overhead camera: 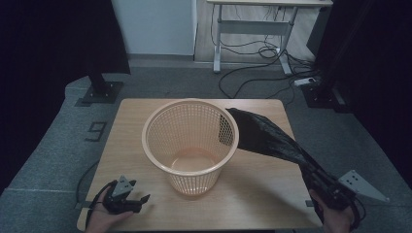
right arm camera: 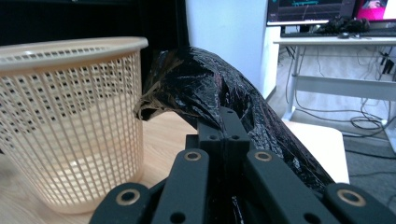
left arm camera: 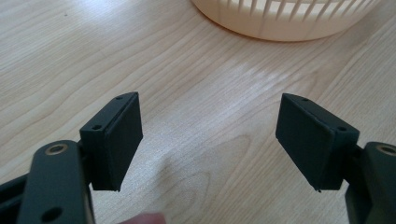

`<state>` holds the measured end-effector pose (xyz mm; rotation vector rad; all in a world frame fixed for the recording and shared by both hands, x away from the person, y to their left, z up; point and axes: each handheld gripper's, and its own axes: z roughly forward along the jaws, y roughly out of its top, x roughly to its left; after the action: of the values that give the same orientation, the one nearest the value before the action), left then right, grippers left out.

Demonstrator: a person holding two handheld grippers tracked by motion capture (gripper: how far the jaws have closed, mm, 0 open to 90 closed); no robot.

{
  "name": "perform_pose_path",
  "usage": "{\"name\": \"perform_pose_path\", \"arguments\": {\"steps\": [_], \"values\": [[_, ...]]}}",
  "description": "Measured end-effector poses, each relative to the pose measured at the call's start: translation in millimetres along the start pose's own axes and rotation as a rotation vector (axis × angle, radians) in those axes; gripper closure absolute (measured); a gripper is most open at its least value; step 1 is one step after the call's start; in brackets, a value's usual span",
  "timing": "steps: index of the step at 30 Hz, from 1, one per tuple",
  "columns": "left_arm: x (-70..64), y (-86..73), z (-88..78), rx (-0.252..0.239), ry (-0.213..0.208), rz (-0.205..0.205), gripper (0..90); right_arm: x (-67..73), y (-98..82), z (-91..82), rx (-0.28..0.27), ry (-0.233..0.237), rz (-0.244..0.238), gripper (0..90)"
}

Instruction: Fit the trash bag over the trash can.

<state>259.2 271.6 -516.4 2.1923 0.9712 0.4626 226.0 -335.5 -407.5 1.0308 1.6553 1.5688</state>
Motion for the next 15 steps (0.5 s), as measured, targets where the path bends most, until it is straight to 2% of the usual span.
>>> {"name": "perform_pose_path", "arguments": {"steps": [4,8,15], "values": [[2.1,-1.2,-0.8,-0.004,0.006,-0.004,22.4,-4.0,10.4,-6.4,-0.011,-0.006,0.006,88.7],[3.5,-2.1,-1.7,-0.006,0.008,-0.009,22.5,-7.0,21.8,-13.7,-0.016,-0.02,-0.02,88.7],[1.8,-1.0,-2.1,-0.015,0.008,-0.006,22.6,-12.9,54.9,-44.4,-0.051,-0.055,-0.067,88.7]]}}
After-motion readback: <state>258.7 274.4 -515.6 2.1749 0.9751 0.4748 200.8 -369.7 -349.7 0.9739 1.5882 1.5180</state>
